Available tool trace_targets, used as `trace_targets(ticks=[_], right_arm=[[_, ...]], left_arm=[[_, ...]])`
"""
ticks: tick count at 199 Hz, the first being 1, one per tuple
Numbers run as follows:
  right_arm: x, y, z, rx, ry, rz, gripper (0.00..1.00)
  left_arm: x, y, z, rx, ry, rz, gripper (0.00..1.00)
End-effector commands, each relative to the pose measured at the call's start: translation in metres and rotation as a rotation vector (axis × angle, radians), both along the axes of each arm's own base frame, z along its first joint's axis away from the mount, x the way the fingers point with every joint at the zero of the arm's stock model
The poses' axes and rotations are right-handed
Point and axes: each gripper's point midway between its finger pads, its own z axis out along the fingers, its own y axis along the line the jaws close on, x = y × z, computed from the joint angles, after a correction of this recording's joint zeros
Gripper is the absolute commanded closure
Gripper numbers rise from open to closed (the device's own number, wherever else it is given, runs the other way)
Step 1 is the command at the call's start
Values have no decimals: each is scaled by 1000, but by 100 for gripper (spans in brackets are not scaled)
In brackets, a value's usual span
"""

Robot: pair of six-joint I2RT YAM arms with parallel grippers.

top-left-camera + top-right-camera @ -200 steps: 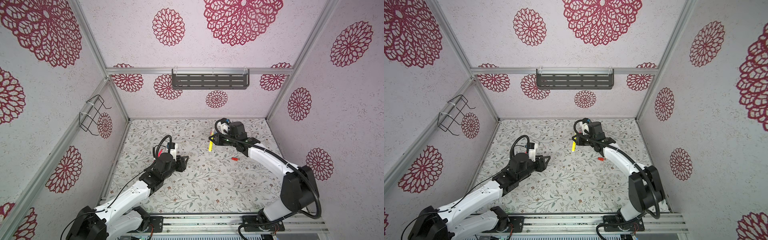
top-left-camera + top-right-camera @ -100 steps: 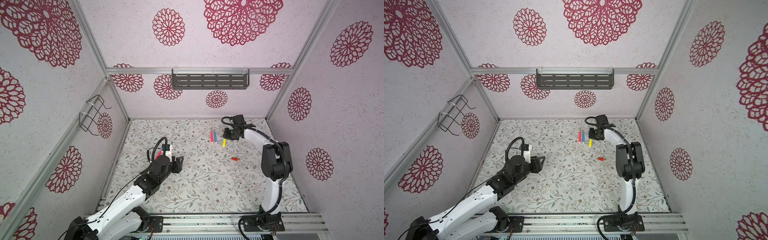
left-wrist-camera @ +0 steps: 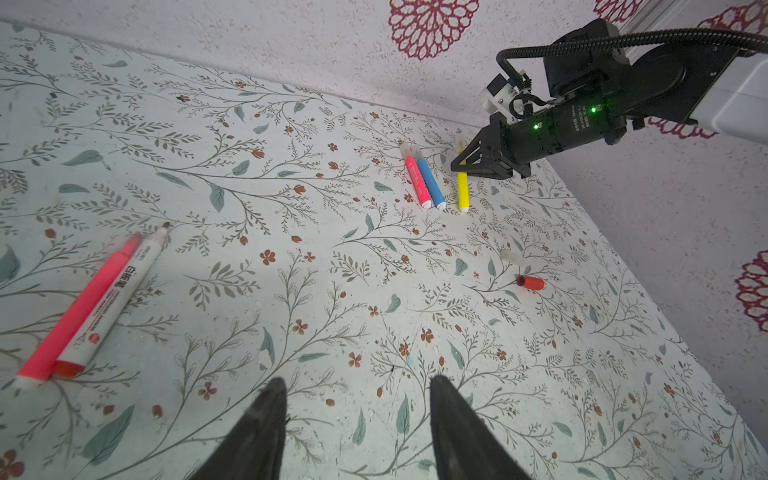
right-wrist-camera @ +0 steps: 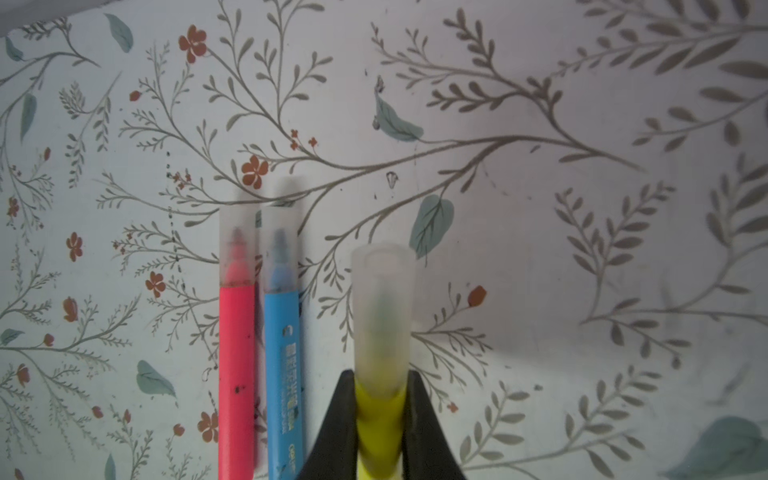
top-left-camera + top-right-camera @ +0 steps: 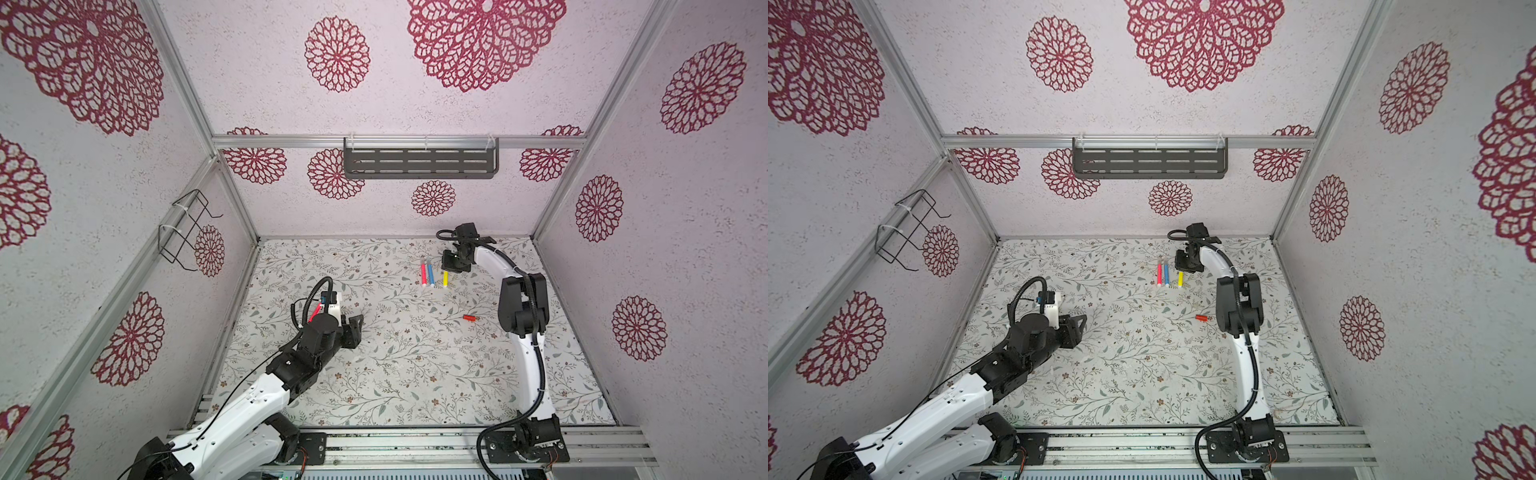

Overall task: Insert the pens into the pen caps
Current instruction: 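Lay the capped yellow highlighter beside the pink and blue ones with the right gripper, then lower the left gripper onto the pink highlighter and grasp it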

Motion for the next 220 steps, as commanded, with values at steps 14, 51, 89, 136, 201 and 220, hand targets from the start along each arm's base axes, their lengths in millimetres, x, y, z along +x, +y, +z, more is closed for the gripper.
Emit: trace_targets(ticks=[14, 51, 89, 136, 201, 220], right_arm=[[2, 25, 16, 95, -15, 63, 87], [5, 37, 36, 172, -52, 92, 57], [0, 35, 66, 182, -109, 102, 54], [-18, 37, 98, 227, -169, 107, 54], [-79, 62, 168, 320, -316, 257, 52], [-104, 68, 178, 347, -347, 299, 51]], left_arm=[[0, 3, -1, 17, -11, 11, 43], [-1, 5, 5, 22, -18, 13, 43], [-5, 12, 9, 11, -33, 32, 42], [-6, 17, 12, 35, -19, 42, 42], [18, 55, -18, 85, 160, 170, 43], [27, 68, -25, 86, 185, 212, 43]])
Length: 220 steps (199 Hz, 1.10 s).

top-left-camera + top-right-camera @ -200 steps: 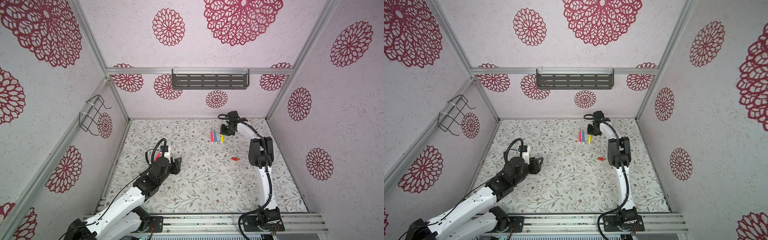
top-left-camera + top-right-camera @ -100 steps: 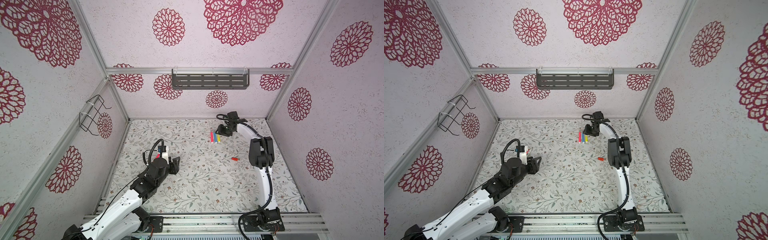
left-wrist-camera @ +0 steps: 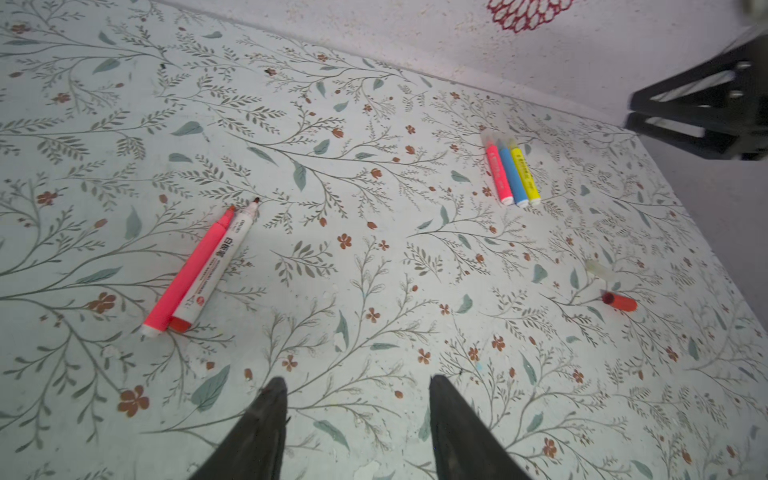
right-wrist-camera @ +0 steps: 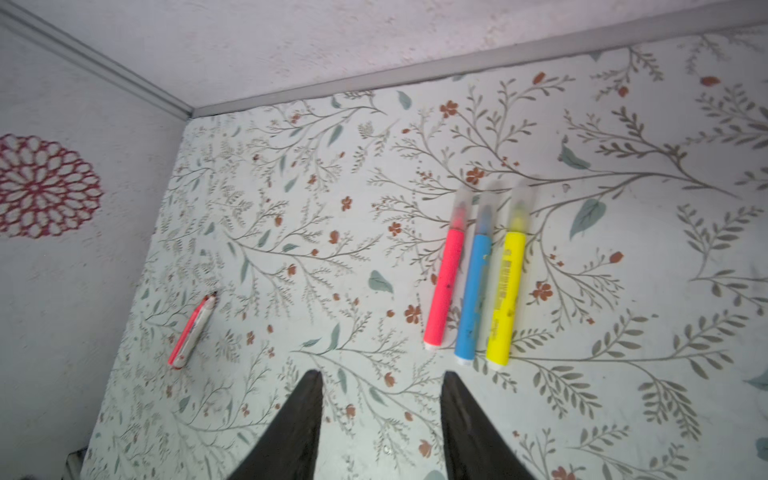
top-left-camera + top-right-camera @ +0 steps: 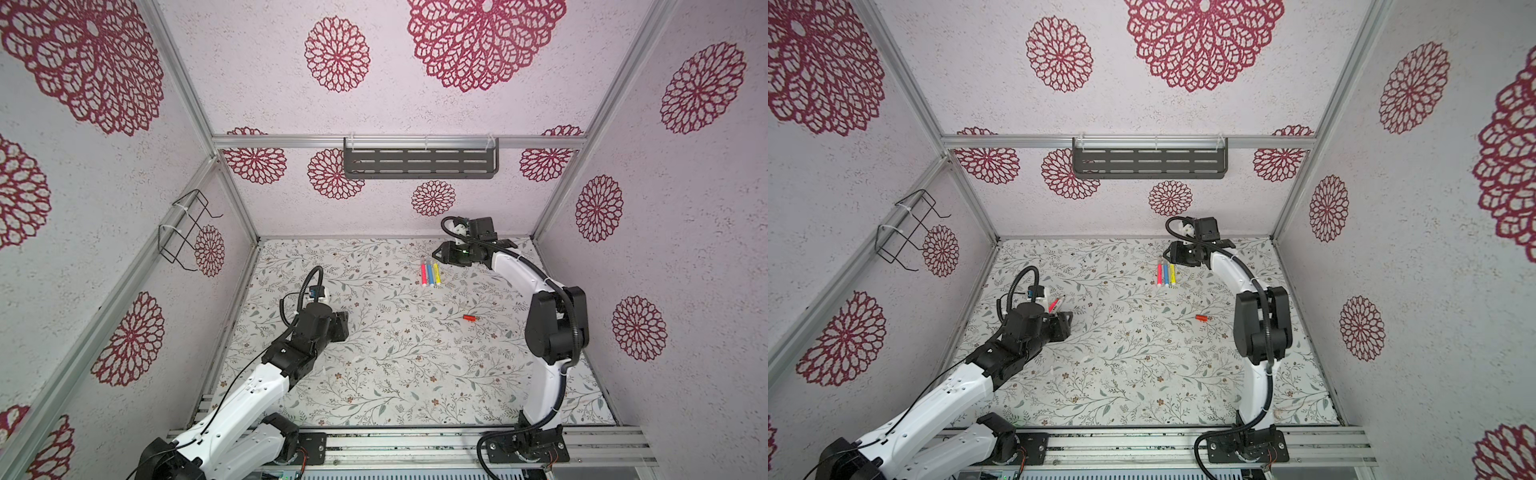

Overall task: Insert the pens into the pen caps
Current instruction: 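Lower the left gripper onto the pink highlighter and grasp it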

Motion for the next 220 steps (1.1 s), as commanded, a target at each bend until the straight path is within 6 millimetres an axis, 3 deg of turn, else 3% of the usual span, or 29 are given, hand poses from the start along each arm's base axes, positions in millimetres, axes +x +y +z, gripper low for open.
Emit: trace_targets(ticks=[1, 33, 85, 150, 220], right_arm=[[-28, 17, 40, 62, -115, 94, 51], [-64, 23, 52, 92, -169, 146, 50], [-110, 32, 49, 28, -186, 205, 50], [-142, 25, 39, 25, -181, 228, 50], [-153, 21, 32, 21, -175, 234, 50]], left_arm=[[8, 13, -6, -7, 39, 42, 43], [27, 36, -31, -9, 104, 100, 45], [58, 77, -63, -2, 197, 184, 55], [87, 99, -103, 8, 301, 232, 70], [101, 100, -119, -5, 400, 226, 69]])
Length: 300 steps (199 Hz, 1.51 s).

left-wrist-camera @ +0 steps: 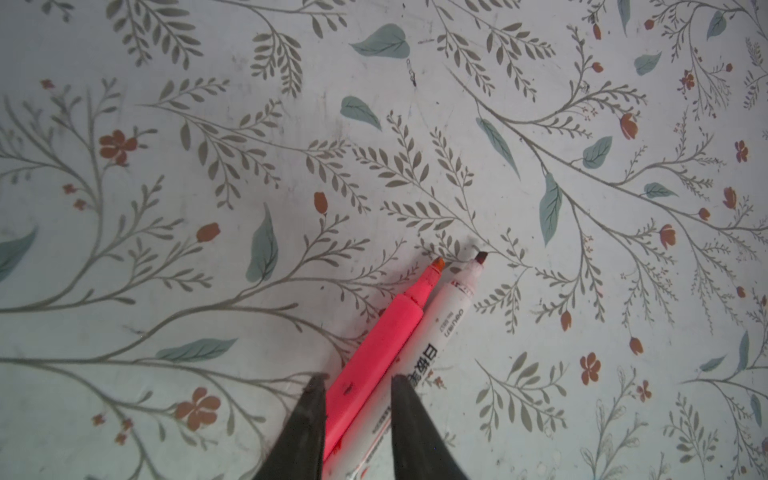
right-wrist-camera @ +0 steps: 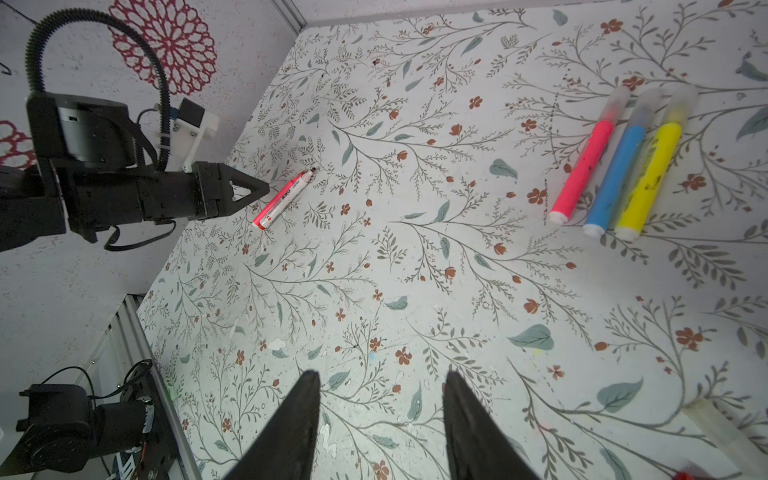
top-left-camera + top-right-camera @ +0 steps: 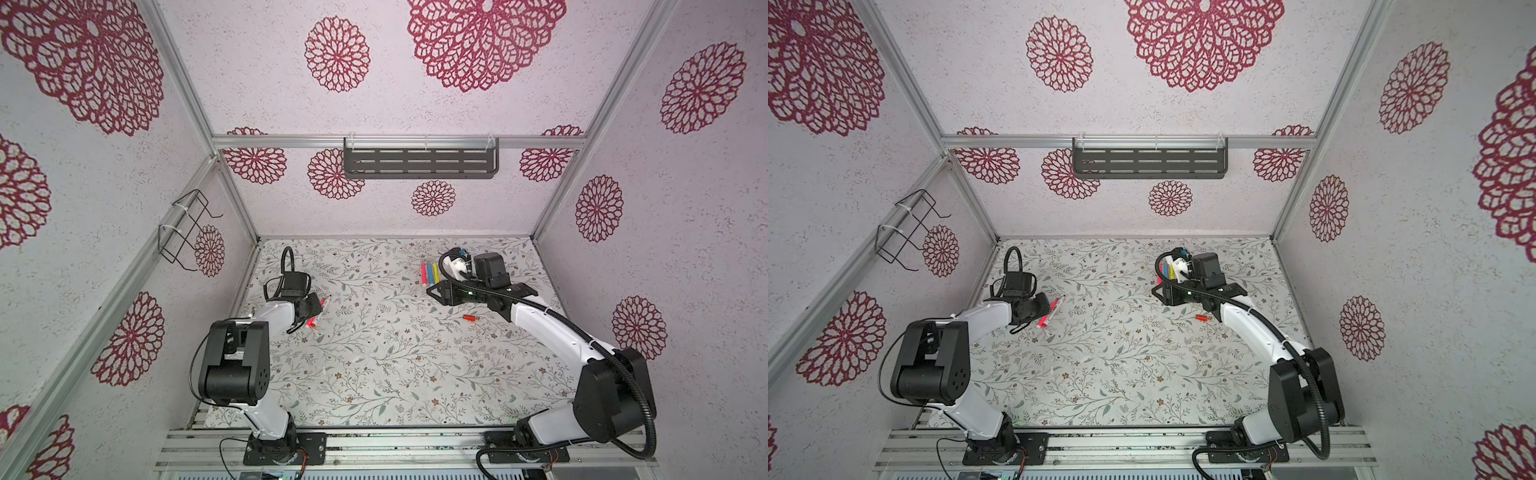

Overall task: Insert the pens into the pen caps
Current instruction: 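Lower the left gripper onto the pink highlighter and grasp it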

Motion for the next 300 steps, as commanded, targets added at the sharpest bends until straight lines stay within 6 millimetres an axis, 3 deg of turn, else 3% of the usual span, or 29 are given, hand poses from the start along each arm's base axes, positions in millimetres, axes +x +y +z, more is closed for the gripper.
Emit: trace_targets(ticks=[1, 95, 213, 249, 300], right_arm=[[-5, -1, 23, 17, -81, 24, 50], [-16, -5, 26, 26, -90, 24, 50], [-27, -10, 38, 32, -119, 18, 50], [-29, -12, 41, 32, -132, 12, 50], [-26, -18, 25, 8, -100, -32, 50]], left_arm=[[1, -1, -3, -9, 28, -15, 69], [-3, -9, -21, 17, 136, -35, 69], [-12, -50, -43, 63, 221, -122, 71], [-18, -56, -49, 77, 241, -141, 78], [-22, -65, -52, 87, 247, -181, 88]])
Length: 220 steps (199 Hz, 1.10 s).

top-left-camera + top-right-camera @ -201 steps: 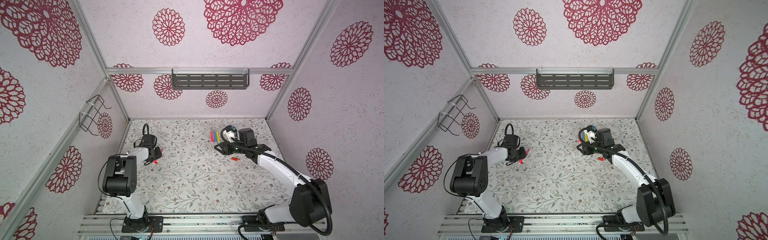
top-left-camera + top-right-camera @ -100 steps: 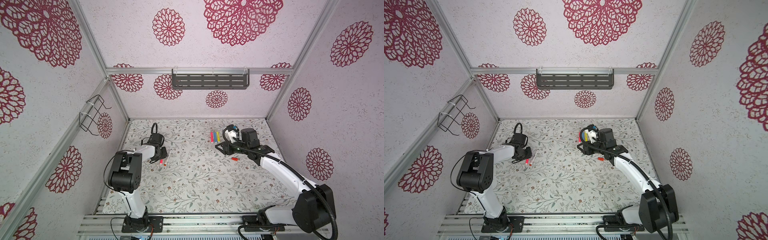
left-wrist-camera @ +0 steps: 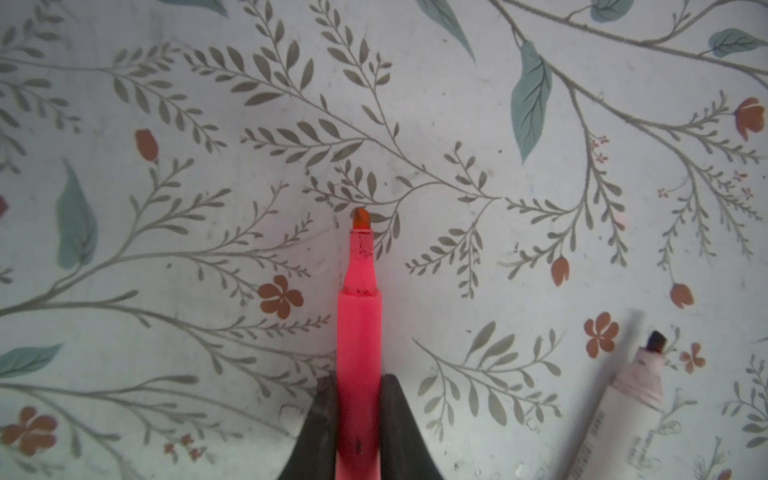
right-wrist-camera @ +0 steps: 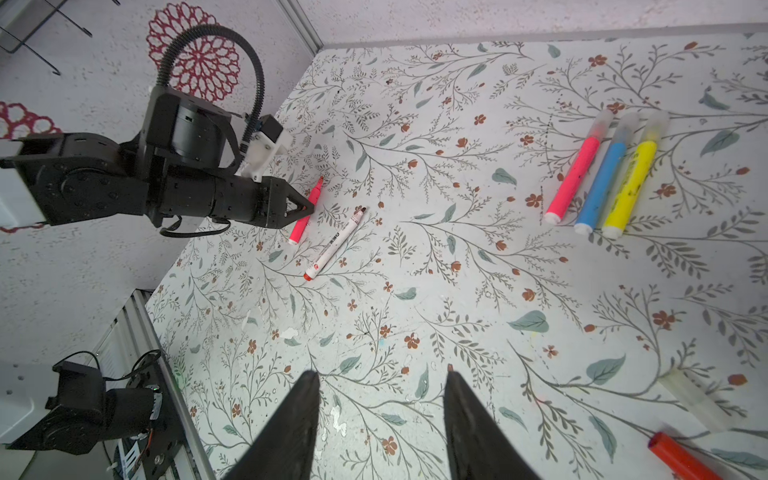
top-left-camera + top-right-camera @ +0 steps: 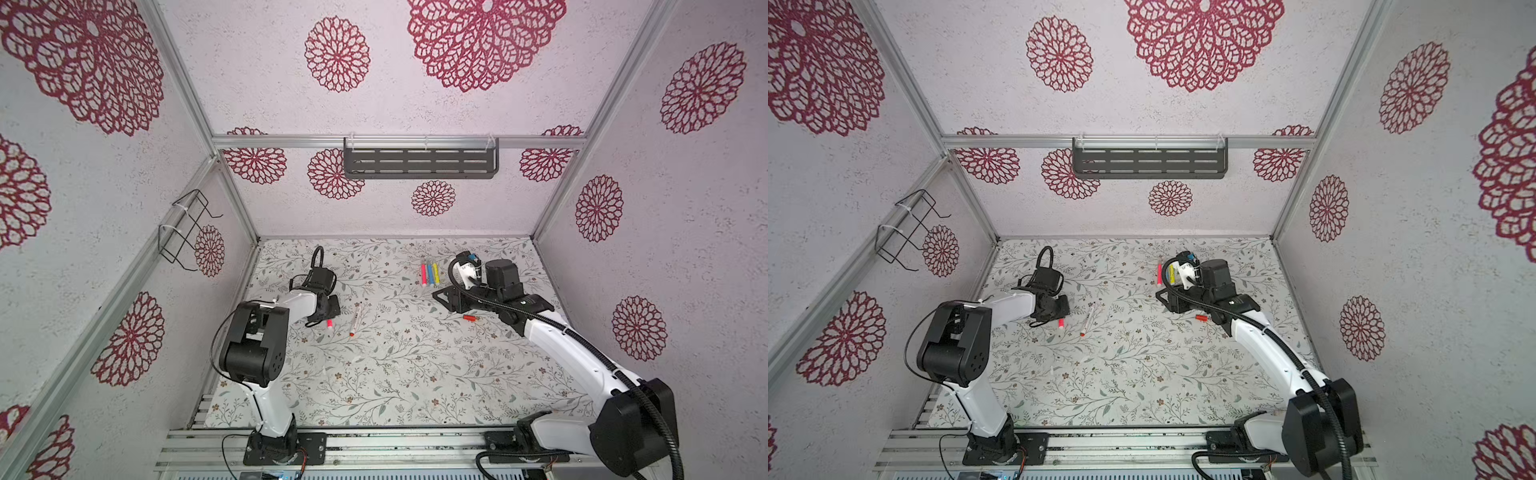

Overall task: Insert the pens into the pen caps
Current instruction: 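Lift the pink highlighter tip-up with the left gripper toward the right gripper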

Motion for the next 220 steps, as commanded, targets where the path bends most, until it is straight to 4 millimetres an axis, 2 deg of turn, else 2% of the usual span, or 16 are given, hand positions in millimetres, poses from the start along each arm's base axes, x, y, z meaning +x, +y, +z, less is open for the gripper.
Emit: trace_targets(ticks=[1, 20, 51, 82, 130, 183, 220], right_arm=[[1, -5, 5, -4, -33, -27, 50], [4, -10, -9, -27, 4, -63, 49], [3, -16, -39, -67, 82, -93, 49], [0, -17, -53, -75, 112, -103, 49], [0, -18, -60, -78, 123, -107, 49], [-4, -9, -65, -17, 144, -77, 49], [-12, 4, -52, 88, 123, -15, 48]], left_arm=[[-18, -7, -22, 10, 87, -38, 88], [-15, -13, -15, -24, 52, -56, 90], [-9, -34, 17, -126, -93, -110, 91], [-10, -48, 42, -215, -206, -135, 90], [-19, -75, 73, -261, -292, -237, 90], [-39, -138, 113, -379, -437, -420, 89], [-53, -175, 135, -461, -505, -509, 89]])
